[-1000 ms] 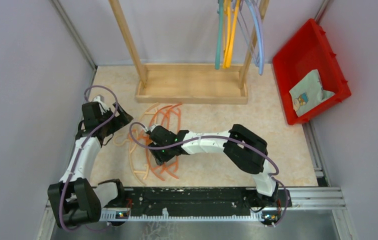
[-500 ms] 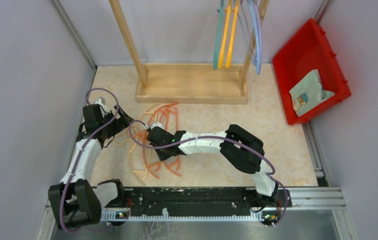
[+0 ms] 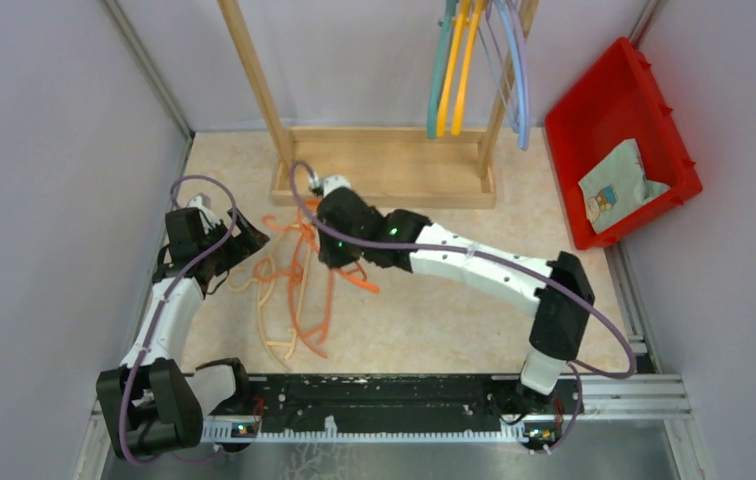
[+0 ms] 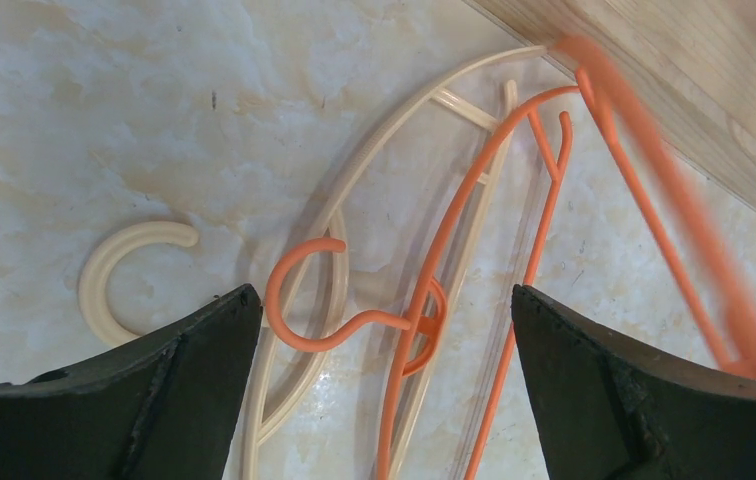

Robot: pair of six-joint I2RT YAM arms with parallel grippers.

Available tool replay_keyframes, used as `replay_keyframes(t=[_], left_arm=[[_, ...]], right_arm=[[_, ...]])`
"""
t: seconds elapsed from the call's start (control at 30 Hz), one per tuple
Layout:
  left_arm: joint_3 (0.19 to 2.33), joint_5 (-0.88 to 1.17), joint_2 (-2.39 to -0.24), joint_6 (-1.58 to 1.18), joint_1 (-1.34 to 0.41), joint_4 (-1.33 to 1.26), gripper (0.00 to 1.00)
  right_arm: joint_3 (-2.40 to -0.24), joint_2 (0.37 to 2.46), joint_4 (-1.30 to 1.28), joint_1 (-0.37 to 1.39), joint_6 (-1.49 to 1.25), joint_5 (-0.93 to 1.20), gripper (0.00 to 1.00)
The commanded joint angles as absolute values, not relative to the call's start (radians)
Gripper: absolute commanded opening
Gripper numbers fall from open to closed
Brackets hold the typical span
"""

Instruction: Organize the hangers

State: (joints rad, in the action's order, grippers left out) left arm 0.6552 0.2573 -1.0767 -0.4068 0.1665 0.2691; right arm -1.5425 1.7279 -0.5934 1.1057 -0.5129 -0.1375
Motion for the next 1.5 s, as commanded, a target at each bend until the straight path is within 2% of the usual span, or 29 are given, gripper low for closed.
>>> replay_keyframes(t=[0.0, 0.2, 0.43, 0.9, 1.47], left_arm=[[0.648, 0.287, -1.049, -0.422, 0.174, 0.233, 1.00], [0.638, 0.296, -1.051, -0.428, 0.174, 0.225, 1.00], [0.636, 0.295, -1.044, -0.432, 0.173, 0.230, 1.00], [0.615, 0.302, -1.044, -0.433, 0.173, 0.218, 1.00], [0.595, 0.292, -1.051, -0.414, 0.173, 0.224, 1.00]], right_arm=[[-1.723, 1.619, -0.429, 0.991, -0.530, -0.117, 0.00], [-1.972, 1.685, -0.311, 0.940, -0.519, -0.115, 0.00], [-2.235, 1.808, -0.334, 0.925, -0.478, -0.134, 0.00], [-2.258, 1.784, -0.125, 0.900, -0.337, -0.365, 0.00], [-2.128, 1.779, 0.089, 0.770, -0.437, -0.531, 0.00]])
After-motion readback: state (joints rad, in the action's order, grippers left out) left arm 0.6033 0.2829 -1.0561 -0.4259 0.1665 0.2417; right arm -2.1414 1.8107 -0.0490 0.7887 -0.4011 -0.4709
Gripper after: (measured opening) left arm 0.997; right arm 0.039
